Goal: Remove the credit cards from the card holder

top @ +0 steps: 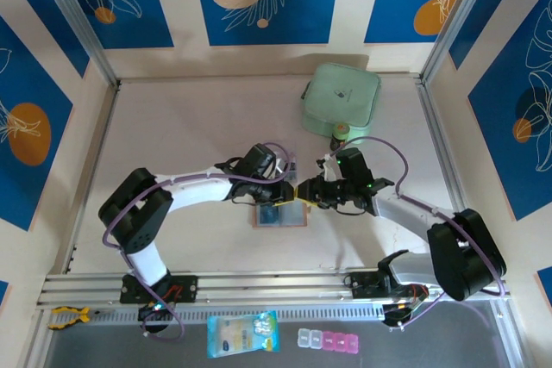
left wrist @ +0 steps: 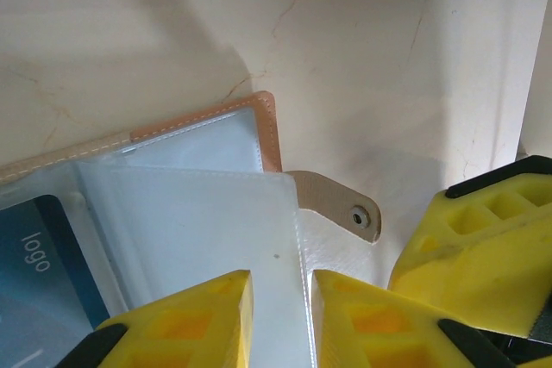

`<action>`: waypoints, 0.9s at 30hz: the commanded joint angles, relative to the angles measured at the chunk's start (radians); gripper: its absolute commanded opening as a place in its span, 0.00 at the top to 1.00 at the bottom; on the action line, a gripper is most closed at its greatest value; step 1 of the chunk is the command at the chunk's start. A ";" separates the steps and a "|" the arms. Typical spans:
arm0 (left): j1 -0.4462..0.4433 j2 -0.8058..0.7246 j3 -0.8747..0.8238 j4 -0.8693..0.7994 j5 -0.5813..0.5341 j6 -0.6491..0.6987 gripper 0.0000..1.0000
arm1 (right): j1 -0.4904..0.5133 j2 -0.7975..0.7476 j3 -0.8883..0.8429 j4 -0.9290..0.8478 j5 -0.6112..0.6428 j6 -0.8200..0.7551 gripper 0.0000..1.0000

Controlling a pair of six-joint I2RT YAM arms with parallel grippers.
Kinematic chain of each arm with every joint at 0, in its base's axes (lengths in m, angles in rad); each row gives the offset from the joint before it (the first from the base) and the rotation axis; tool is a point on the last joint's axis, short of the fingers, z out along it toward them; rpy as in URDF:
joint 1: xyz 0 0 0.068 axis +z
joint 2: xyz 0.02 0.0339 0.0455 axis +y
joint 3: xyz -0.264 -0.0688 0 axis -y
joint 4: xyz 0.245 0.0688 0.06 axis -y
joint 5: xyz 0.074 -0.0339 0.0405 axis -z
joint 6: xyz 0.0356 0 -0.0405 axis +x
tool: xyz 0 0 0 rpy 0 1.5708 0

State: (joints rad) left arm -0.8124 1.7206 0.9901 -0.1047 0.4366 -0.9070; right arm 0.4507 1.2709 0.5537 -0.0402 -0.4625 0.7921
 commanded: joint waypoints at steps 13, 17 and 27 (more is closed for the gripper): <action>0.022 -0.033 -0.011 0.006 0.003 0.040 0.74 | 0.011 0.002 0.019 -0.059 0.002 -0.007 0.63; 0.048 -0.065 -0.059 0.019 0.005 0.042 0.76 | 0.034 0.032 0.037 -0.058 0.011 -0.001 0.64; 0.116 -0.156 -0.197 0.024 0.000 0.058 0.85 | 0.138 0.177 0.138 -0.077 0.067 0.015 0.67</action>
State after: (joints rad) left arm -0.7147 1.6047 0.8249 -0.0864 0.4370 -0.8772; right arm 0.5648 1.4139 0.6487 -0.0849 -0.4149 0.7982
